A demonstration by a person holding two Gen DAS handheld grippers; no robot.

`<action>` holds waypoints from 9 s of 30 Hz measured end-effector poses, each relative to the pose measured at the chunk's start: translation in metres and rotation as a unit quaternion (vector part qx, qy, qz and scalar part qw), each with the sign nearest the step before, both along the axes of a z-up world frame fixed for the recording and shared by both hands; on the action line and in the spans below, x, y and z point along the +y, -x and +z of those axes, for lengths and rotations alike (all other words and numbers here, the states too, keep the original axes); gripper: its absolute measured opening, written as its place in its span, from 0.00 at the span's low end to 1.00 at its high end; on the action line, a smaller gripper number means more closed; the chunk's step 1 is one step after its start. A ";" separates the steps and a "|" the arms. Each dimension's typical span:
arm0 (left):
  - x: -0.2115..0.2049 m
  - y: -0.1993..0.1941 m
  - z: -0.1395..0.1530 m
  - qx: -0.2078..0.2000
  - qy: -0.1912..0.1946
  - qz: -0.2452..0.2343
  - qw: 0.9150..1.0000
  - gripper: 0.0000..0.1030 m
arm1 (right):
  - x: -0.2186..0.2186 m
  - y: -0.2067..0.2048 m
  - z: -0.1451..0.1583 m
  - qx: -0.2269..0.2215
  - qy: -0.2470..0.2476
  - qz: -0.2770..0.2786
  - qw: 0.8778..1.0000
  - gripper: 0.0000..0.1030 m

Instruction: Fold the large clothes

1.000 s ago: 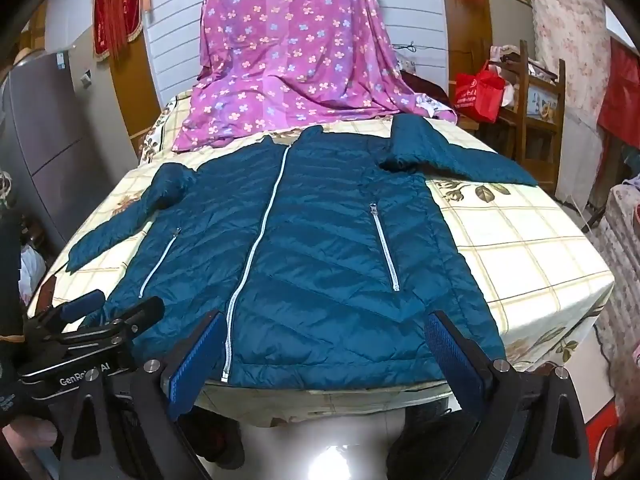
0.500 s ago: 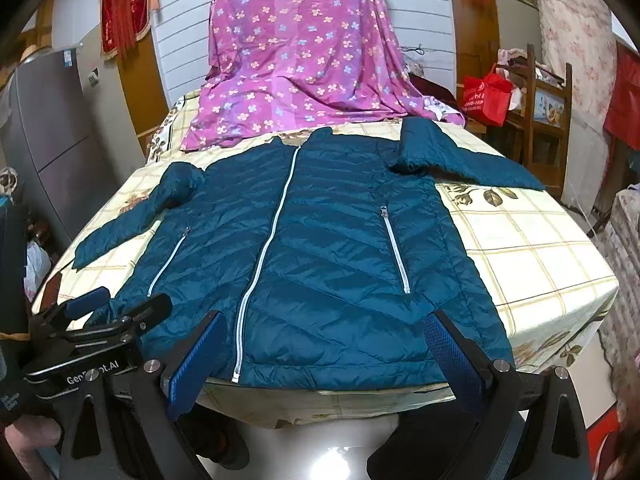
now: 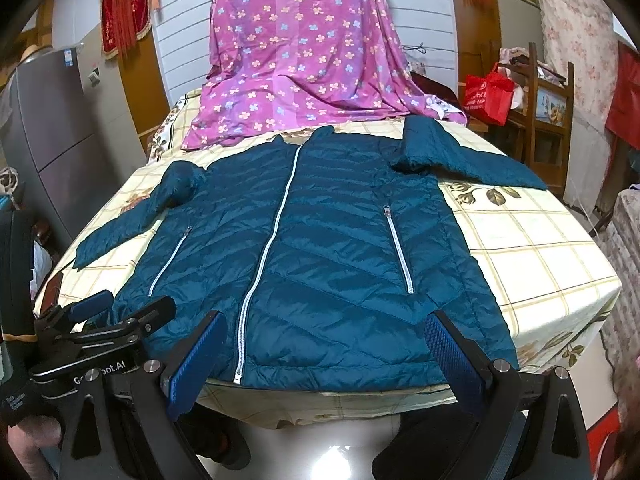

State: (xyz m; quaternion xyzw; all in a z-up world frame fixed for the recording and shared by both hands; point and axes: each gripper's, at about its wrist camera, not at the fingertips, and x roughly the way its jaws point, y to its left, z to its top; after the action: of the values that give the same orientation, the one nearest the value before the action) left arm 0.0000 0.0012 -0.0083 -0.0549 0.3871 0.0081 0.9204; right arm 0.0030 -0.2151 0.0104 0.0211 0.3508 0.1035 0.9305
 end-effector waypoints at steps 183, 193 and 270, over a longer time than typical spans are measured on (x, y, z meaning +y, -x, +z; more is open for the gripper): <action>0.082 -0.236 -0.087 0.093 -0.032 0.029 0.995 1.00 | 0.055 -0.267 -0.114 0.103 0.069 0.017 0.992 1.00; 0.234 -0.182 0.001 -0.019 -0.011 0.176 0.984 1.00 | 0.056 -0.268 -0.115 0.099 0.072 0.017 0.992 1.00; -0.027 -0.315 0.061 -0.053 -0.033 -0.086 0.994 0.08 | -0.083 -0.217 -0.061 0.057 0.074 -0.130 0.987 1.00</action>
State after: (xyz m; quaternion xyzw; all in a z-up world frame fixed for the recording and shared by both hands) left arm 0.3149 -0.0261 0.0529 0.0089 0.3405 -0.0611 0.9382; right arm 0.2202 -0.2976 -0.0503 0.0032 0.4041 -0.0463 0.9136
